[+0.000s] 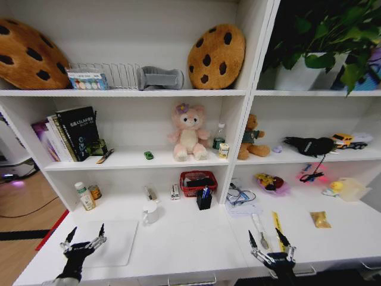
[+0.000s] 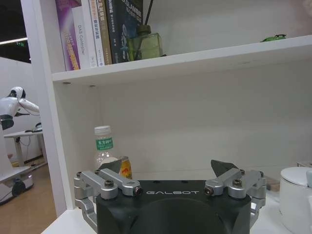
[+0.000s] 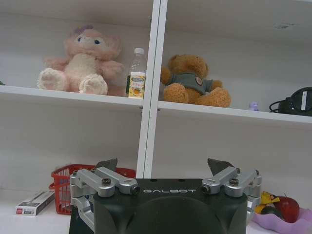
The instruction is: Organize the objects on the table.
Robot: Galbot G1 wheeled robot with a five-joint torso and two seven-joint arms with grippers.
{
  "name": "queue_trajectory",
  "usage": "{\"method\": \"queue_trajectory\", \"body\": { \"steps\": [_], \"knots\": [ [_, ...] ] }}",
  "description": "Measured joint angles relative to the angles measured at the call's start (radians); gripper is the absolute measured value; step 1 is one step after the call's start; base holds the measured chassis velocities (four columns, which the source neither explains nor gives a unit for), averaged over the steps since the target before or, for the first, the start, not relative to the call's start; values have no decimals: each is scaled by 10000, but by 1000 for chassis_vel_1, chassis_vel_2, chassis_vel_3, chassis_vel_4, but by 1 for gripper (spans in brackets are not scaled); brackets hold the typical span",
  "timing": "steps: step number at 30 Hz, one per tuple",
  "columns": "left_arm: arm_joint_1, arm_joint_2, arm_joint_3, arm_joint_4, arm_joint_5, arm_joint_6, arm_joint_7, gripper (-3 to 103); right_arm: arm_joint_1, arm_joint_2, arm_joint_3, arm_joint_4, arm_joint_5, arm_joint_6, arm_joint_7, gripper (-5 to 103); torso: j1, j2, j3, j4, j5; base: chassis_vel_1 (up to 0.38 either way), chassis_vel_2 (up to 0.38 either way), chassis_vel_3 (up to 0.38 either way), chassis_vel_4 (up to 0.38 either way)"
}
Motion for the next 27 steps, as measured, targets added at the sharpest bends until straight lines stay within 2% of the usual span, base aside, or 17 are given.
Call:
{"method": "queue_trajectory", "body": {
  "steps": [7,16,27],
  "knots": [
    [0,1,0,0,0,0,0,100,503,-94,-42,-1,59,-390,0,100,0,-1,0,-2,-1,0,0,0,0],
    [0,1,0,0,0,0,0,100,596,-57,-77,-273,-455,-423,96,100,0,0,0,-3,-3,0,0,0,0],
    [0,0,0,0,0,0,0,100,807,-39,-19,-406,-494,-377,292,100,0,-1,-1,-1,-2,-70,-63,65,68]
  ]
}}
